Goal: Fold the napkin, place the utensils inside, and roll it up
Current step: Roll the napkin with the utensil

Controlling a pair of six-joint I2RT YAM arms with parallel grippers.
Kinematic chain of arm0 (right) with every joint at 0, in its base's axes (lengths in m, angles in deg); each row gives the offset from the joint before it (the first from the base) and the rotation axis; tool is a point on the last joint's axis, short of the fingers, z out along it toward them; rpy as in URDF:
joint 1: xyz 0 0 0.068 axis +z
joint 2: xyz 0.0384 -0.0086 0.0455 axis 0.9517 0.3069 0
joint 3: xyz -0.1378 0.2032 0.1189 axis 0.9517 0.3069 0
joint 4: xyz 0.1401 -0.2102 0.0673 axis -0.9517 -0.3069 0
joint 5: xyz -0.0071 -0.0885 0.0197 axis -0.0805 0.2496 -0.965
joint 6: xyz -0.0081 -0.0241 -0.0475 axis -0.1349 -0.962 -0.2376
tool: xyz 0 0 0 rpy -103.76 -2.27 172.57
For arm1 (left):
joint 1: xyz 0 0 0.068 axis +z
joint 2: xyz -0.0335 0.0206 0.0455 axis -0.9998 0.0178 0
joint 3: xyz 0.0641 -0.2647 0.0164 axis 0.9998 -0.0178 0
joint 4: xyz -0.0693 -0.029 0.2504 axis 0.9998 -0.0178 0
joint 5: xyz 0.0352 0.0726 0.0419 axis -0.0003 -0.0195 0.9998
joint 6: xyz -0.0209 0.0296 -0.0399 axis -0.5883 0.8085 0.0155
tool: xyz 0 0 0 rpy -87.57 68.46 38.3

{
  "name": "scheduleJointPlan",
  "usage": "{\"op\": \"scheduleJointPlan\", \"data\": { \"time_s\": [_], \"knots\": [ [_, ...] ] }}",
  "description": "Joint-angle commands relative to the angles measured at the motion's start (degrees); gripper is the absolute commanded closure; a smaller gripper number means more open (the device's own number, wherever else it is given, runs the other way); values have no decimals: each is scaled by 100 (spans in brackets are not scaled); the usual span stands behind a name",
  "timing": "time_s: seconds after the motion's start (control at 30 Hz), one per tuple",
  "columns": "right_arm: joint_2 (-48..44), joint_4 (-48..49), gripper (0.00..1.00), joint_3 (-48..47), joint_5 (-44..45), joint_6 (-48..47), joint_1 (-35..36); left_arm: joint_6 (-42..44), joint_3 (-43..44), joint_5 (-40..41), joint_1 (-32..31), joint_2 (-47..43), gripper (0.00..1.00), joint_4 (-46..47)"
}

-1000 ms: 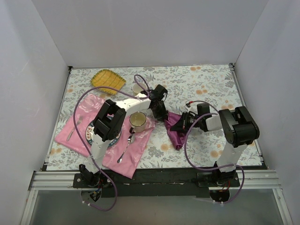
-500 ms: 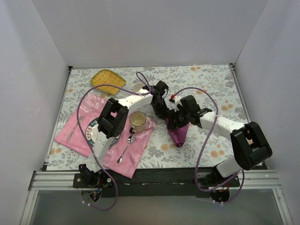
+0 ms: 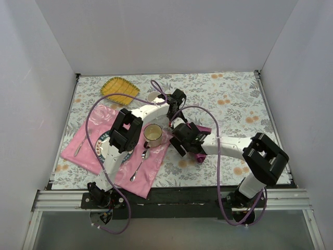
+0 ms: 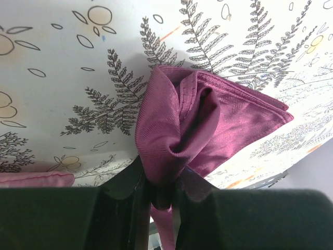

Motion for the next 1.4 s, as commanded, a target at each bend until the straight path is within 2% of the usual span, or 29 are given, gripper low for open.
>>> {"op": "scheduleJointPlan", "data": {
  "time_s": [0.0, 0.13, 0.23, 0.3, 0.43, 0.53, 0.57, 0.63, 0.67, 0.73, 0.77, 0.8, 0.87, 0.9, 0.93, 1.0, 1.03, 1.23, 1.37],
  "knots": [
    [457, -215, 3, -391, 1004, 63, 123, -60, 90, -45, 9, 144, 100, -386],
    [546, -171, 16, -427, 1197, 89, 194, -43, 72, -36, 9, 145, 100, -394],
    [563, -74, 32, -348, 1127, 142, 194, -34, 46, 8, 9, 162, 100, -394],
    [589, -39, 35, -286, 1101, 256, 185, -16, 63, 43, 9, 162, 100, -412],
    [607, 13, 48, -137, 1083, 415, 194, 27, 90, 166, 0, 188, 100, -438],
    [625, 31, 63, -154, 961, 467, 185, 80, 107, 219, 0, 215, 100, -430],
    [642, 5, 75, -189, 882, 502, 176, 124, 116, 245, 0, 223, 100, -404],
    [651, 5, 83, -207, 497, 599, 89, 264, 116, 289, 9, 171, 100, -351],
    [642, 48, 91, -181, 390, 651, 62, 334, 90, 263, 9, 145, 100, -203],
    [590, 189, 97, -6, -100, 757, -78, 536, 55, 219, 17, 40, 97, -52],
    [503, 407, 99, 82, -251, 784, -131, 589, 11, 210, 17, 13, 93, 105],
    [458, 514, 99, 283, -462, 801, -279, 633, 2, 210, 26, -22, 81, 159],
    [344, 698, 99, 451, -1086, 810, -447, 783, -7, 219, 44, -101, 70, 325],
    [300, 873, 99, 530, -1314, 810, -648, 853, 11, 219, 53, -128, 60, 370],
    [282, 971, 99, 653, -1821, 767, -763, 915, 54, 228, 79, -145, 56, 405],
    [229, 1103, 99, 742, -2237, 723, -1087, 1152, 273, 254, 88, -154, 48, 432],
    [255, 1121, 99, 777, -2813, 705, -1220, 1231, 361, 272, 114, -137, 43, 406],
    [475, 1471, 99, 962, -4687, 678, -2196, 1758, 626, 158, 272, -391, 32, 467],
    [913, 1368, 99, 770, -5463, 608, -2557, 1838, 293, -255, 413, -725, 30, 834]
  ]
}}
